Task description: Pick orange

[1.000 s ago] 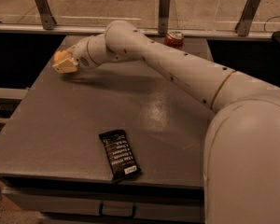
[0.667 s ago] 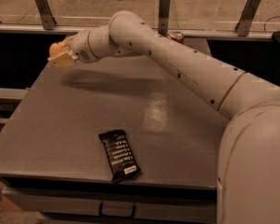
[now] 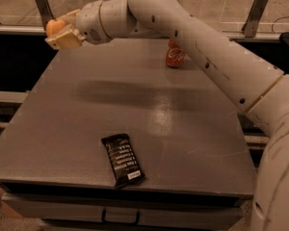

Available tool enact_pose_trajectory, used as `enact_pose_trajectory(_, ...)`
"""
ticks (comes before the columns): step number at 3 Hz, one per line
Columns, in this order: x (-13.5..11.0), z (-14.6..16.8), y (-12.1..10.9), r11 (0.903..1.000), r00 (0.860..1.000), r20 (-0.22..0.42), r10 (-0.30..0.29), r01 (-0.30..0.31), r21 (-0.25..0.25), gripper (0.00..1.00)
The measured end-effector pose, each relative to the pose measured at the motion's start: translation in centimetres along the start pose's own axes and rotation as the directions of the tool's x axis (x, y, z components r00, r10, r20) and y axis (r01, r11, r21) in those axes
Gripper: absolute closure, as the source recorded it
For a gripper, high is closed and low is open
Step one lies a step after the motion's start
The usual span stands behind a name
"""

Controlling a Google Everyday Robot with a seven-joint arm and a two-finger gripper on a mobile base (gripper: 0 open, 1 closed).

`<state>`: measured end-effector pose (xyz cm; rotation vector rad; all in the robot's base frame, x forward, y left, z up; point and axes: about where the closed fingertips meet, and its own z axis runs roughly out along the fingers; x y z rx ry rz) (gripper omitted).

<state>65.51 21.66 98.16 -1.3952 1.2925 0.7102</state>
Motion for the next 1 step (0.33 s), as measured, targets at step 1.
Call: enact_pose_trajectory(1,-0.05,-0.05,0.08,1.0000,1.000,-0.001,-0.002,0.002,-0.004,1.00)
